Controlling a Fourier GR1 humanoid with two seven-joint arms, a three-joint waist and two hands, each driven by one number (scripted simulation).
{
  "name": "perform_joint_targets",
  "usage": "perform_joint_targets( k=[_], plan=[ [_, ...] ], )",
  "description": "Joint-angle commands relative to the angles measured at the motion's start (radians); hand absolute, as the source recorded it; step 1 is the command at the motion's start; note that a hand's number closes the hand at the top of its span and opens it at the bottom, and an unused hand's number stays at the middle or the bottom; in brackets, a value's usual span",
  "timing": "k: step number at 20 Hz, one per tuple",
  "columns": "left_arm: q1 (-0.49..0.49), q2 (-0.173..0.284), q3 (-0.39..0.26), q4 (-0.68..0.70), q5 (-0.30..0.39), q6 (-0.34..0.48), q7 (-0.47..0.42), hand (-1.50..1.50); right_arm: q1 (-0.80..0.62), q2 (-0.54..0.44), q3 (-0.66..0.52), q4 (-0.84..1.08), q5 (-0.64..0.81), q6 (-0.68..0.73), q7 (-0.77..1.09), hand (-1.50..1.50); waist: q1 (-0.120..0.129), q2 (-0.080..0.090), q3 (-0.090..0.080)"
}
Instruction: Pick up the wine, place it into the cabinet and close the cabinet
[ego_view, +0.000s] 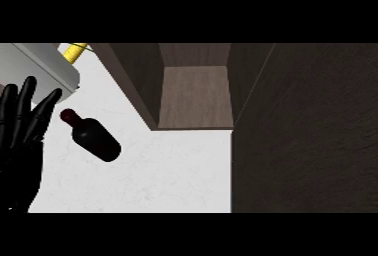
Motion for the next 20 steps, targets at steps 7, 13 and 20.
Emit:
perform_joint_targets(
  k=[7, 13, 20],
  plan=[
    [-0.15, 0.022, 0.089, 0.18, 0.193, -0.061, 0.177, -1.5, 0.139, 0.017, 0.097, -0.087, -0.111, 0.096, 0.075, -1.5, -0.003, -0.005, -0.014],
    [-0.262, 0.071, 0.132, 0.147, 0.279, -0.035, 0.365, -1.5, 0.216, -0.003, 0.099, -0.287, -0.176, 0.085, 0.227, -1.5, 0.001, -0.011, -0.014],
    [-0.29, 0.097, 0.139, 0.004, 0.28, 0.045, 0.53, -1.5, 0.191, 0.038, 0.304, -0.47, -0.004, -0.024, 0.432, -1.5, 0.007, -0.012, -0.014]
  ],
)
